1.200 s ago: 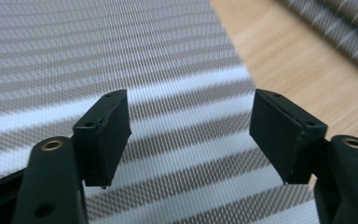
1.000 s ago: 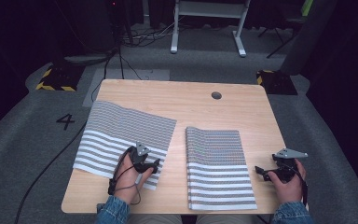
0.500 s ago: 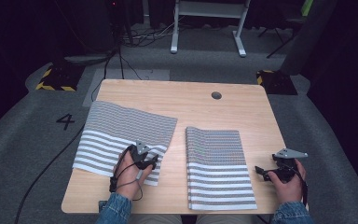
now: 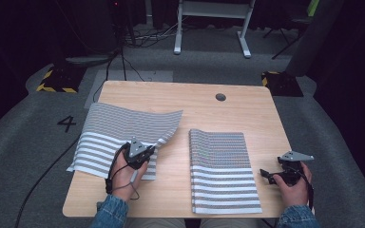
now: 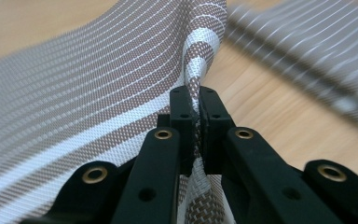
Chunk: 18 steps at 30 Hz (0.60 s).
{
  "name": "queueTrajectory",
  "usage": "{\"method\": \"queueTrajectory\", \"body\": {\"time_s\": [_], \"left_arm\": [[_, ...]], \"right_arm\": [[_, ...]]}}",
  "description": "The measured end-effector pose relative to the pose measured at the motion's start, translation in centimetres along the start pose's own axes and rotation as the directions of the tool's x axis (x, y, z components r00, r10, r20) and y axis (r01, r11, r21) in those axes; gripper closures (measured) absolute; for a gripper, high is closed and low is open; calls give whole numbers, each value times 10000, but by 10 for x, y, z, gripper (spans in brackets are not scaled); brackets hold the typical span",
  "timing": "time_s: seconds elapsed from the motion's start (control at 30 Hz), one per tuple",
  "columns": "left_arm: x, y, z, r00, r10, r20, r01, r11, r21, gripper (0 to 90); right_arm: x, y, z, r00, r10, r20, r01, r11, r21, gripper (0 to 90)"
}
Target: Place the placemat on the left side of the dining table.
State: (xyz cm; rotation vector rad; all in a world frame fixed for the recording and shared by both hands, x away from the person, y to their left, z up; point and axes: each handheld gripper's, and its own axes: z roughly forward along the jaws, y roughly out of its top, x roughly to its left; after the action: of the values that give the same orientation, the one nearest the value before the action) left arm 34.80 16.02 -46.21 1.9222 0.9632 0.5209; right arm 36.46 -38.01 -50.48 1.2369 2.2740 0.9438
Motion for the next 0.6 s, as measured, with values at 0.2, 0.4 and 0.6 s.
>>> {"method": "queueTrajectory", "body": {"time_s": [0.2,0.4,0.6], "left_arm": [[-25,5,-34,9786,1142,1713,-1029,9920,-734,864],[-53,-15,-48,8808,756,4674,-1011,9944,297,646],[-45,-14,-49,9228,290,3843,-203,9994,-269,366]], "right_arm": [[0,0,0,10000,-6,-12,6,10000,0,5],[0,0,0,10000,-2,-2,2,10000,-6,5],[0,0,0,10000,-4,-1,4,10000,-8,5]]}}
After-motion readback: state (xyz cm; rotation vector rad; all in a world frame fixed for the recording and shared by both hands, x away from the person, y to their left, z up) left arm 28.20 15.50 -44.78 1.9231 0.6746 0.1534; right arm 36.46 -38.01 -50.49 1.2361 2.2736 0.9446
